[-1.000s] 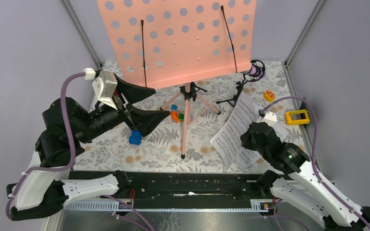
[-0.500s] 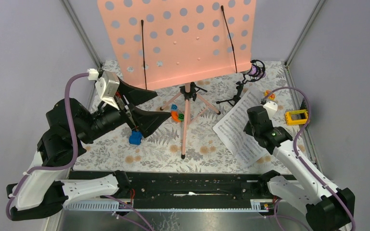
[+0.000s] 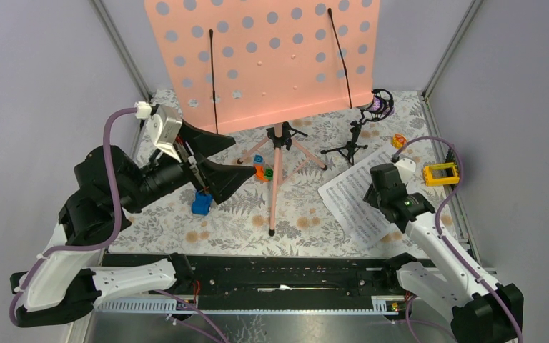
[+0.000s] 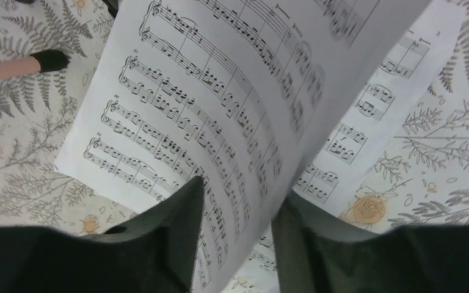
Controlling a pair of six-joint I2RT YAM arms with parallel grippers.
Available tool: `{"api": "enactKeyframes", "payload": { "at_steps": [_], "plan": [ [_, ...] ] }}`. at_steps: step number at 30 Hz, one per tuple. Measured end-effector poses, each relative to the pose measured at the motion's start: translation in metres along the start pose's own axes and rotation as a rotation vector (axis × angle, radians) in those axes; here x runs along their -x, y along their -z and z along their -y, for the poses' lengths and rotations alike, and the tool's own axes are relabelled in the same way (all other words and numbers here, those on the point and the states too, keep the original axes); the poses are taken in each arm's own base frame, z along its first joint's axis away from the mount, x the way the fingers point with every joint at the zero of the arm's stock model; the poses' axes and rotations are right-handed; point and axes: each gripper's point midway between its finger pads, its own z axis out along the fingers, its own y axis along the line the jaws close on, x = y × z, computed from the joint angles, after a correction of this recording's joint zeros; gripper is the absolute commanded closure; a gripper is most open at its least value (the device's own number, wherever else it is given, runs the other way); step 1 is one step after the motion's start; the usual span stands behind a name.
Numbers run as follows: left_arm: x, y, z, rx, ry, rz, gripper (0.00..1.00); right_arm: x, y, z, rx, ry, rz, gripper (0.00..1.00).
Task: Pack up the instrument practice props
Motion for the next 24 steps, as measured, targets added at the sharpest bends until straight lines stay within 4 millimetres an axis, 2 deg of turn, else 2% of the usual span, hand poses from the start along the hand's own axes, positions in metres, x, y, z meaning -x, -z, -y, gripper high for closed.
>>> {"api": "enactKeyframes", "payload": {
  "at_steps": [3,7,13,15,19,24],
  "plan": [
    [-0.005,-0.001,-0.001,0.003,0.007,-0.01,0.02,0.001,0.003,0.003,-0.005,-0.009,0.007,0.36],
    [-0.017,0.001,-0.005,0.018,0.016,-0.027,0.02,0.011,0.013,0.008,-0.01,-0.034,0.056,0.34],
    [-0.042,0.007,-0.015,0.056,0.051,-0.06,0.01,0.055,0.049,0.014,0.004,-0.103,0.208,0.28],
    [-0.052,0.008,-0.022,0.086,0.069,-0.072,0.01,0.071,0.065,0.016,0.027,-0.128,0.267,0.22],
    [-0.086,0.011,-0.042,0.179,0.116,-0.11,0.01,0.092,0.096,0.015,0.125,-0.131,0.376,0.11],
    [-0.139,0.008,-0.068,0.287,0.172,-0.152,0.01,0.096,0.116,0.008,0.235,-0.081,0.418,0.06]
  ]
}}
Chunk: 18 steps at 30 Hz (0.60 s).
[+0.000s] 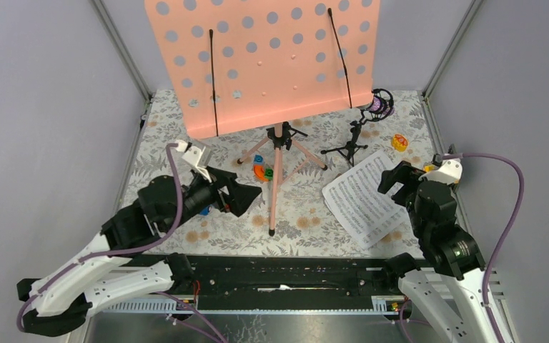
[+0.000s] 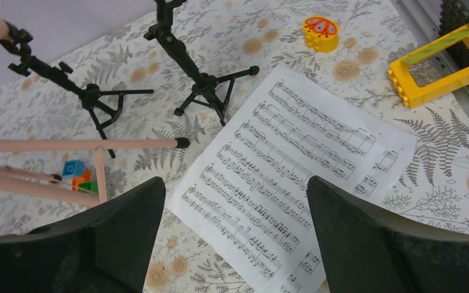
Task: Pack up the instrument practice props
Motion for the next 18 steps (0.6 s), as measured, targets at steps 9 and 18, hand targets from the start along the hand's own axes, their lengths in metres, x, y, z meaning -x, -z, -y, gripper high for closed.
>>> {"api": "enactKeyframes", "payload": {
  "at_steps": [9,18],
  "plan": [
    [-0.057,-0.035,-0.043,0.072,0.052,0.123,0.01,-0.01,0.007,-0.023,0.147,0.035,-0.059,0.06],
    [-0.06,-0.068,-0.048,0.037,-0.073,0.264,0.01,-0.025,0.007,-0.035,0.23,0.053,-0.109,0.06]
  ]
}}
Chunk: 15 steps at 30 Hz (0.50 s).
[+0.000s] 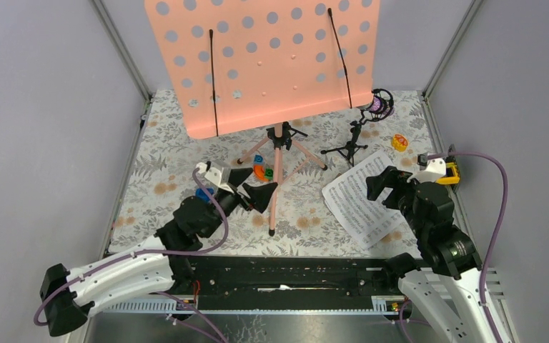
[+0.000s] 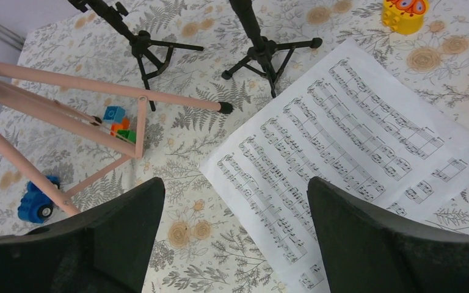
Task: Pack up the instrument practice props
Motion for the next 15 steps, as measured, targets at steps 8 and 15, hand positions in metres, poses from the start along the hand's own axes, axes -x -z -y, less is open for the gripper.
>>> {"api": "enactKeyframes", "payload": {
  "at_steps": [8,15],
  "plan": [
    [0.07,-0.026,-0.041,-0.057,-0.04,0.246,0.01,-0.003,0.003,-0.008,0.059,-0.002,-0.005,0.07],
    [0.08,-0.04,-0.044,-0.258,-0.107,0.3,0.01,-0.011,0.002,-0.013,0.091,-0.005,-0.033,0.07]
  ]
}}
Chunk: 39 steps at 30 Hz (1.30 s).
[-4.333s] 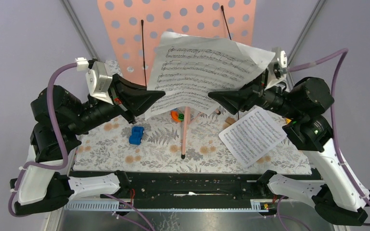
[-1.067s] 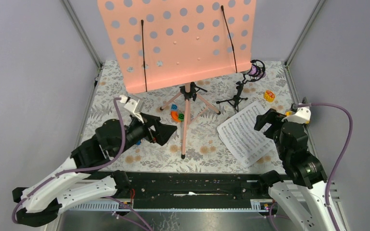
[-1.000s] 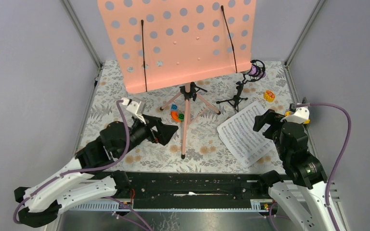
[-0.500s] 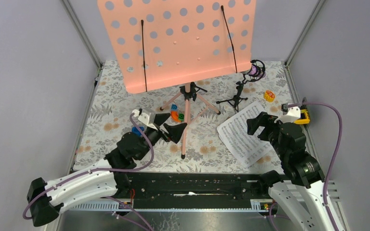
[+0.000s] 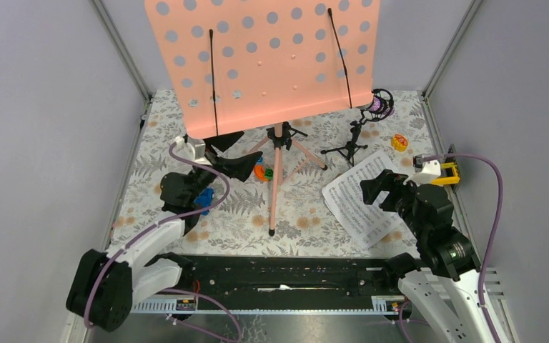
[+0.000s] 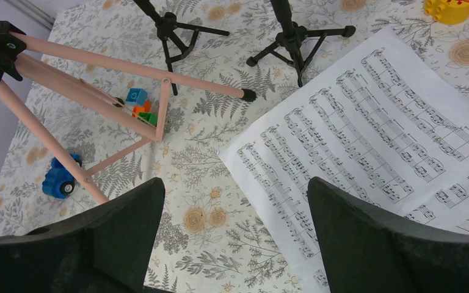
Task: Pack up the instrument practice props
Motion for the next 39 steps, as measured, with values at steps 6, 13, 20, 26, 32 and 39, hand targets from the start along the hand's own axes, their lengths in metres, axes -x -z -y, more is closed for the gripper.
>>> {"api": "enactKeyframes", "payload": {
  "at_steps": [6,13,20,26,32,39],
  "plan": [
    [-0.012,-0.014,0.005,-0.148,-0.027,-0.044,0.01,-0.002,0.0,-0.003,0.015,-0.003,-0.009,0.07],
    [0.002,-0.029,0.001,-0.291,-0.039,-0.008,0.03,-0.004,0.004,-0.004,0.027,-0.008,-0.017,0.07],
    [-0.003,-0.043,0.003,-0.417,0.016,-0.047,0.05,-0.005,0.005,-0.004,0.028,-0.009,-0.018,0.07],
    [-0.002,-0.052,0.007,-0.484,0.031,-0.071,0.1,-0.005,0.005,-0.004,0.028,-0.009,-0.019,0.07],
    [-0.01,-0.057,0.002,-0.512,0.06,-0.102,0.13,-0.007,0.006,-0.003,0.023,-0.007,-0.029,0.07],
    [-0.02,-0.055,0.001,-0.522,0.093,-0.138,0.11,-0.008,0.006,-0.002,0.021,-0.007,-0.032,0.07]
  ]
}}
